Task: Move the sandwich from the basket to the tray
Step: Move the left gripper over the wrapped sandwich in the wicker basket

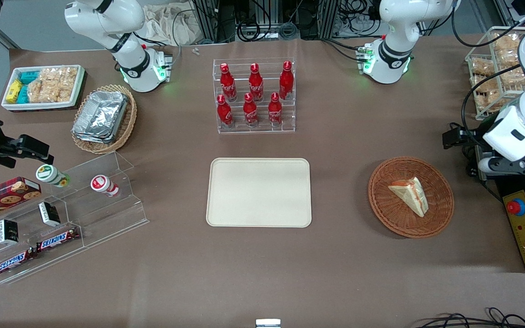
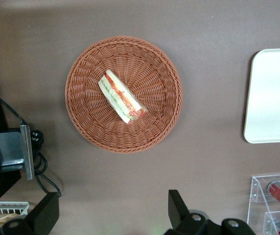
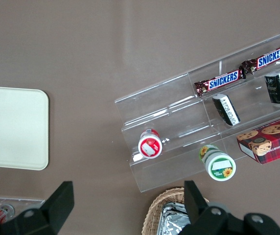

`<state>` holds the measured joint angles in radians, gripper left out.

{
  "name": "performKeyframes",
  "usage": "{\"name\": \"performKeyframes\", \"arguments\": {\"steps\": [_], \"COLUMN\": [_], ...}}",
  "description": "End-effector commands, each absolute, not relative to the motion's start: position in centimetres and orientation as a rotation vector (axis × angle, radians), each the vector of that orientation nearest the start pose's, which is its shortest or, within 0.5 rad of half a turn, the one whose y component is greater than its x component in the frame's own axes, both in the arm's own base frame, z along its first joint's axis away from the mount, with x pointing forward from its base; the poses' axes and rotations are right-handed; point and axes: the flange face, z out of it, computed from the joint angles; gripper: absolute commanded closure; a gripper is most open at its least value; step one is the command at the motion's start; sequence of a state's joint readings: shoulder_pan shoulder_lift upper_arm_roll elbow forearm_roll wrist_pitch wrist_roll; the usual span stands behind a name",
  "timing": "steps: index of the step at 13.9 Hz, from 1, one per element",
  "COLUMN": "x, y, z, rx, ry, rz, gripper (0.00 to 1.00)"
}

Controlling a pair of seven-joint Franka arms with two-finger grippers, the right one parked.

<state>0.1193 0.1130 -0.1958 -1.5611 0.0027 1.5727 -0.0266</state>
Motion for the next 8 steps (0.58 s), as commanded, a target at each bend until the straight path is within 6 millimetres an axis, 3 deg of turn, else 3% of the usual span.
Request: {"name": "performKeyframes", "arguments": {"steps": [1, 4, 8], "x": [59.1, 59.7, 60.3], "y": [-4.0, -3.8, -3.5], "z": [56.6, 55.8, 53.5], "rx": [-3.148, -3.148, -3.100], "ry": [-0.007, -0.025, -0.373], "rz": [0.184, 0.198, 0.215], "gripper": [0.00, 0.00, 0.00]}}
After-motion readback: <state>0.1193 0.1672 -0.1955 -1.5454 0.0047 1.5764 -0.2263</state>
